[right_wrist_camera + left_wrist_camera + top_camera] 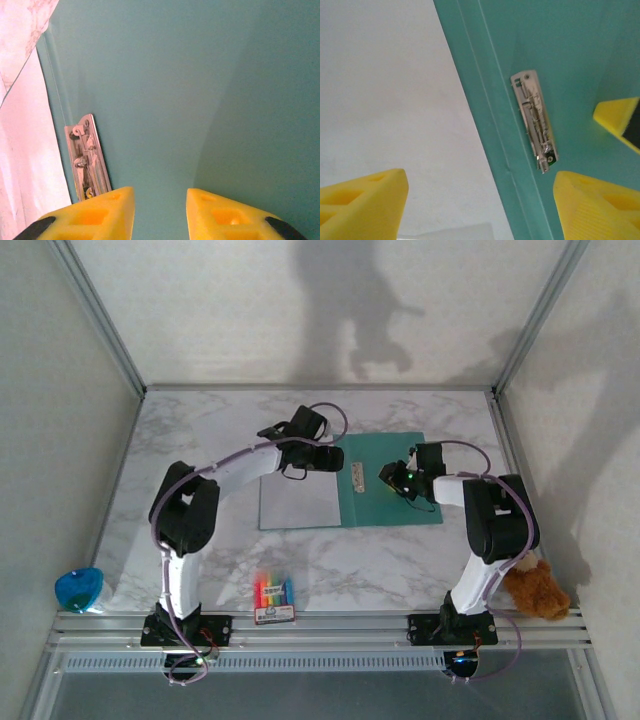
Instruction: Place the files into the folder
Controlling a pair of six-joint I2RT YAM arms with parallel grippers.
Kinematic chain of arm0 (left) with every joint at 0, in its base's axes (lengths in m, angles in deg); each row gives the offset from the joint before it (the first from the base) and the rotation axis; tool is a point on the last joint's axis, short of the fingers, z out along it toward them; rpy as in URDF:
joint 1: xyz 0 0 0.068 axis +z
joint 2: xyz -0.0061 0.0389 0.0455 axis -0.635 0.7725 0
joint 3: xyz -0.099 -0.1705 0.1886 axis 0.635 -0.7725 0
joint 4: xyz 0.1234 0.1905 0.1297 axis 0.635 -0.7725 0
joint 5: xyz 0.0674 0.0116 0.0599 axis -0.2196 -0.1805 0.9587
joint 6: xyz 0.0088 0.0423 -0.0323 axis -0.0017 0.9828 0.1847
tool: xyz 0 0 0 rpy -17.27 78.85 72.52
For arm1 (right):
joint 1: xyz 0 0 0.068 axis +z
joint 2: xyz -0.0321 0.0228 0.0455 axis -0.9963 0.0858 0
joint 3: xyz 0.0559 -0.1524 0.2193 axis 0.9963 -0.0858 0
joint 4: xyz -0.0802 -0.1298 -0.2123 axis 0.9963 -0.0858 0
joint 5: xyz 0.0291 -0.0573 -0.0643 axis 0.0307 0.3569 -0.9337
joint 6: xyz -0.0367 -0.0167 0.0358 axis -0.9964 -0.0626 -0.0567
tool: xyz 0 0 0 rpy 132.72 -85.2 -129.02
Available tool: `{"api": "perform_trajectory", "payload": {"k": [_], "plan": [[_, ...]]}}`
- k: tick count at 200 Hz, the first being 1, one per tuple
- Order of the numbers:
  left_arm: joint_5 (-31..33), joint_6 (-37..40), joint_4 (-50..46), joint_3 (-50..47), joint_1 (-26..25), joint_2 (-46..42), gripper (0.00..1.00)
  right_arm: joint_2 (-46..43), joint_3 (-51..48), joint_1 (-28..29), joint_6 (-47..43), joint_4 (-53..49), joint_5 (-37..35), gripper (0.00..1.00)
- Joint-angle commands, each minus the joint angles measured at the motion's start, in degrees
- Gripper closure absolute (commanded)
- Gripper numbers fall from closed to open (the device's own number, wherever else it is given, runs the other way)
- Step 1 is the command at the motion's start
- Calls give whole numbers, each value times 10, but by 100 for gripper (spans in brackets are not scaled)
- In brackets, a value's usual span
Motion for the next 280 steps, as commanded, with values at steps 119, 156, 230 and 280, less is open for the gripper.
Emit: {"api": "perform_trajectory", "payload": {"k": [119, 156, 230, 280], "plan": [[60, -67, 153, -155, 5, -155, 19, -85, -8, 47, -5, -115, -8, 60], [69, -63, 222, -200, 0, -206, 20, -97, 20, 46, -28, -132, -8, 59], [91, -71, 214, -199, -24, -212, 1, -94, 33, 24, -59, -114, -18, 58], [97, -100, 177, -157, -79, -138, 0, -126, -6, -2, -56, -90, -29, 58]]}}
